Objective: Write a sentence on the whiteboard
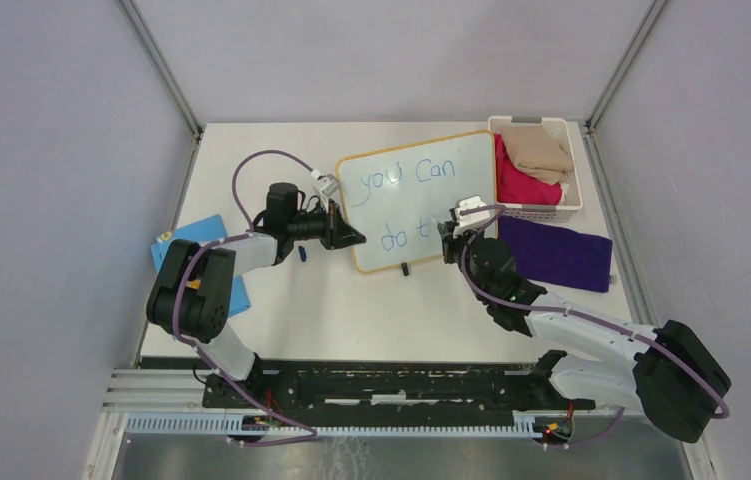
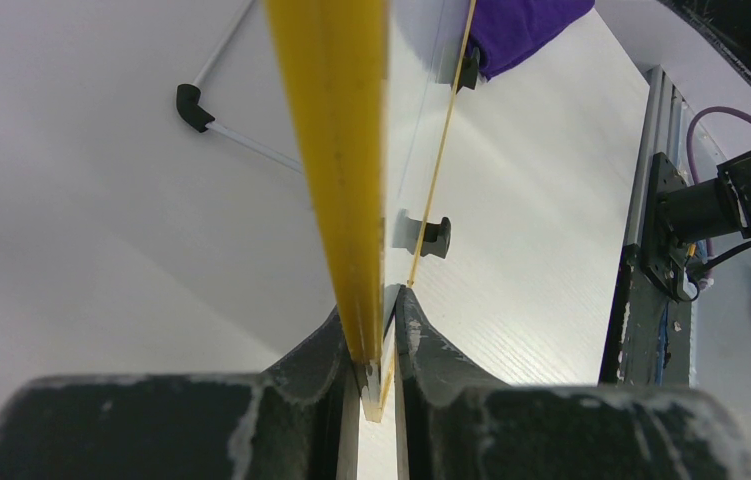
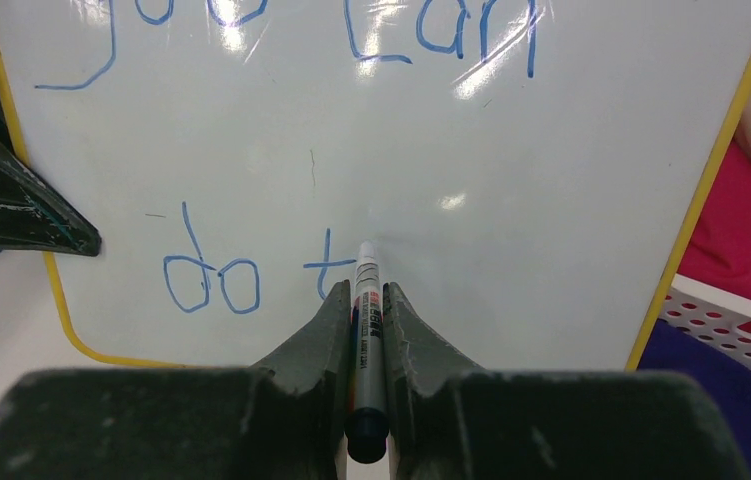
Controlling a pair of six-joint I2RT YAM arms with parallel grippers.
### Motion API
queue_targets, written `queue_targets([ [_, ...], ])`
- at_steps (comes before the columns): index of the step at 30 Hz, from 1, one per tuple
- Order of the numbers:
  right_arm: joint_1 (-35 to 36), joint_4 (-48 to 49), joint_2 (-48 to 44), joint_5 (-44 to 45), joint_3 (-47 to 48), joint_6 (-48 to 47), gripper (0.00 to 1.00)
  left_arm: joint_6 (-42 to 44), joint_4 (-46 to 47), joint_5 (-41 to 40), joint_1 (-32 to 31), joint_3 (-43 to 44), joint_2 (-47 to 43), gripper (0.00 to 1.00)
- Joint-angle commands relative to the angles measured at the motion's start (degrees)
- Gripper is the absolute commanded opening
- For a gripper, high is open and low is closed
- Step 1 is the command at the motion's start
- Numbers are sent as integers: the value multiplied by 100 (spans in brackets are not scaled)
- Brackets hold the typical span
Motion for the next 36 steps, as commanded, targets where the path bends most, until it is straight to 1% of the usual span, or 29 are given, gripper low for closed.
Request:
queue_targets([
  [1,-24,231,-152,30,243,-161,0,579,-724,-518,-156,-52,193,2],
  [8,-78,257,71,-51,505,-204,0,575,-724,-520,-158,-52,190,2],
  [19,-192,232,374,-124,615,-163,0,579,-724,-516,-165,-46,193,2],
  [24,-205,196,394,-120,480,-89,0,583,-724,-516,-165,-40,196,2],
  [36,-193,84,109,-181,-49,119,0,575,-724,-530,-165,-40,185,2],
])
